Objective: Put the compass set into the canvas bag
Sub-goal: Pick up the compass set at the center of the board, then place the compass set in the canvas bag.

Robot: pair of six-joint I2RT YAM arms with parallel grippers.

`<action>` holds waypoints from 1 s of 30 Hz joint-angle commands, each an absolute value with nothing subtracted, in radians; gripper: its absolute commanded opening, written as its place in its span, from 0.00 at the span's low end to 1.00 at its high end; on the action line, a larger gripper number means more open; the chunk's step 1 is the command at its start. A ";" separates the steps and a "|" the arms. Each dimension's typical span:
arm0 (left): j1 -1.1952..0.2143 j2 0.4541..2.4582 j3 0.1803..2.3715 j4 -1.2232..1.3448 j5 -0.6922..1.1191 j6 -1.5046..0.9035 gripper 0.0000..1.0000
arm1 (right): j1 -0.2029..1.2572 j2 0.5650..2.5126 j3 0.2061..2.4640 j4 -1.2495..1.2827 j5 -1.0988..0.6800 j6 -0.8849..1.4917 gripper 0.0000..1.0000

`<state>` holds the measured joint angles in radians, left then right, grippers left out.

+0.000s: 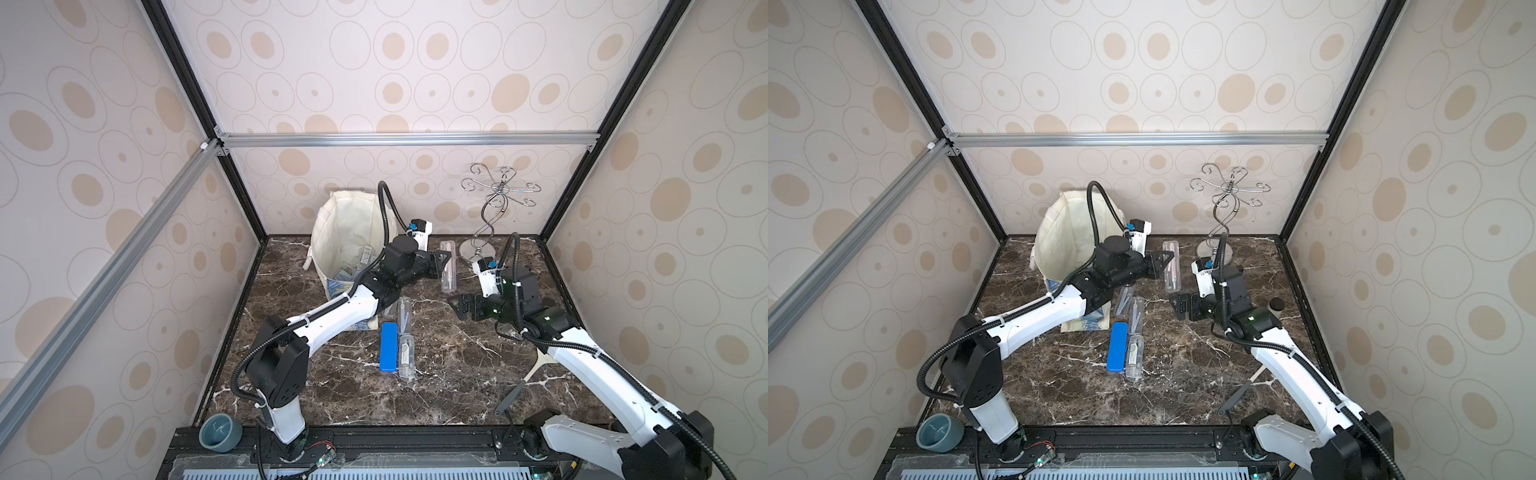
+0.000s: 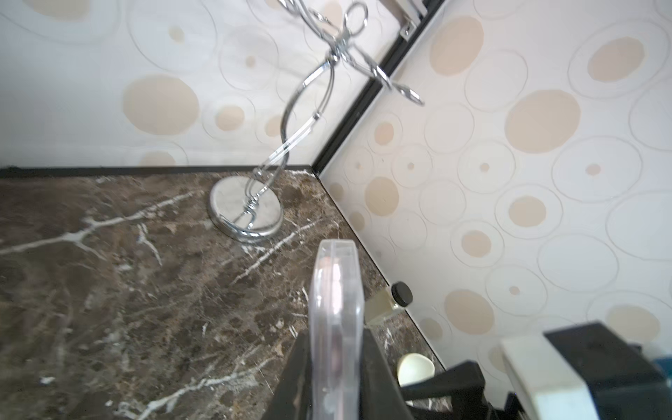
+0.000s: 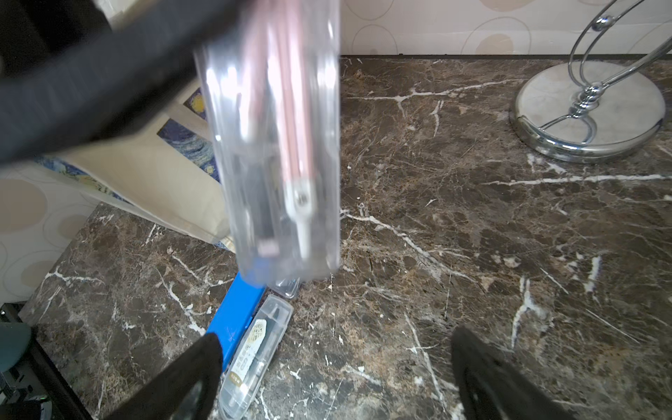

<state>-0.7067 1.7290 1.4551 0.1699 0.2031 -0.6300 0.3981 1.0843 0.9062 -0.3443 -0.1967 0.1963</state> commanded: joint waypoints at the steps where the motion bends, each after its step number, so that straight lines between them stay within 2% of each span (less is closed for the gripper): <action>1: -0.662 1.637 1.544 0.090 0.119 -0.523 0.17 | 0.398 1.041 0.868 -0.345 -0.244 0.145 1.00; 11: -0.562 1.494 1.621 0.002 -0.074 -0.361 0.19 | 0.398 1.088 0.842 -0.324 -0.259 0.147 1.00; 18: -0.507 1.465 1.645 -0.160 -0.247 -0.283 0.21 | 0.398 1.150 0.851 -0.312 -0.281 0.161 1.00; 30: -0.447 1.613 1.536 -0.291 -0.252 -0.278 0.20 | 0.425 1.281 0.885 -0.336 -0.276 0.199 1.00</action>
